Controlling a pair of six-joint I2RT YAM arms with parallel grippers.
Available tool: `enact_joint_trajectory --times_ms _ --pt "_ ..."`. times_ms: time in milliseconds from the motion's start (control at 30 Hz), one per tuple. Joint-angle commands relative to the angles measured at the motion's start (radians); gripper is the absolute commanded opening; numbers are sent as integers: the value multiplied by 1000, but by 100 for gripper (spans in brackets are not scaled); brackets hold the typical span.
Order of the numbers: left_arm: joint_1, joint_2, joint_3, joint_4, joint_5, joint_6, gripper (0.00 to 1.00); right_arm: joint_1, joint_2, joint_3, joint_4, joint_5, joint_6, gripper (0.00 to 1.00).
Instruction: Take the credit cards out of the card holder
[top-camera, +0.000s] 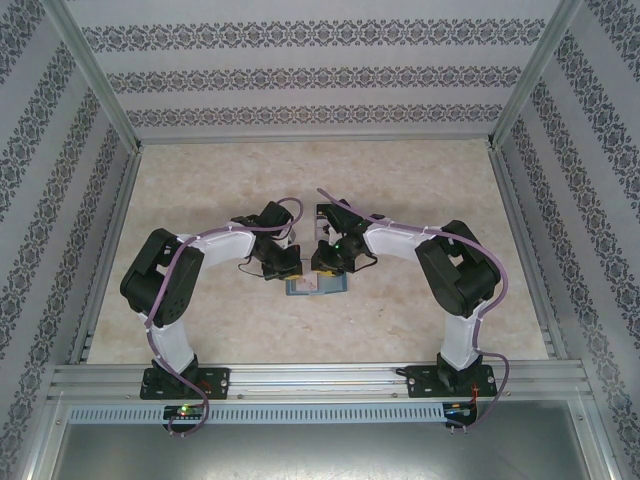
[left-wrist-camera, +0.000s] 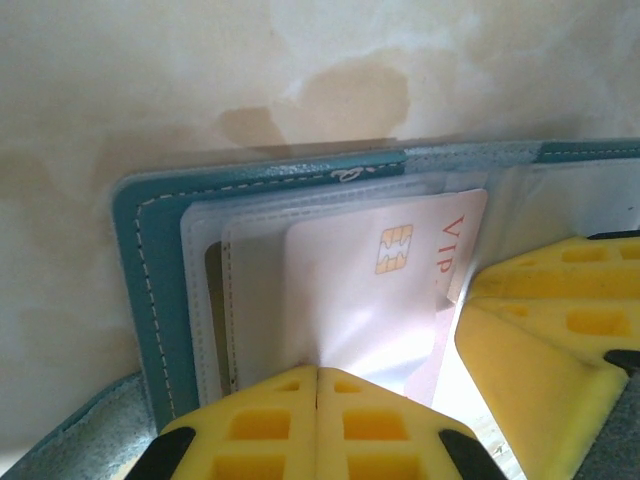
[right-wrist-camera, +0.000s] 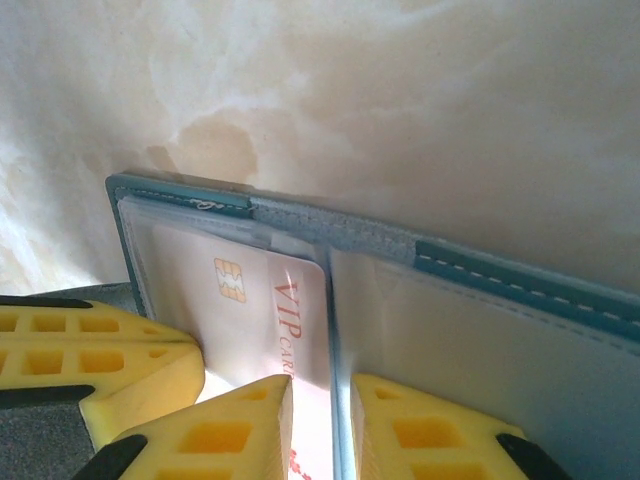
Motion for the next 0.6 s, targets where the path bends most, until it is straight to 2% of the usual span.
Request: enact_joint_trajectory --times_ms 0,567 --pt "-11 46 -15 -103 -86 21 1 -5 27 -32 32 -53 -33 24" --pt "-14 48 -36 -45 -40 -20 1 -8 38 -79 184 -181 -26 24"
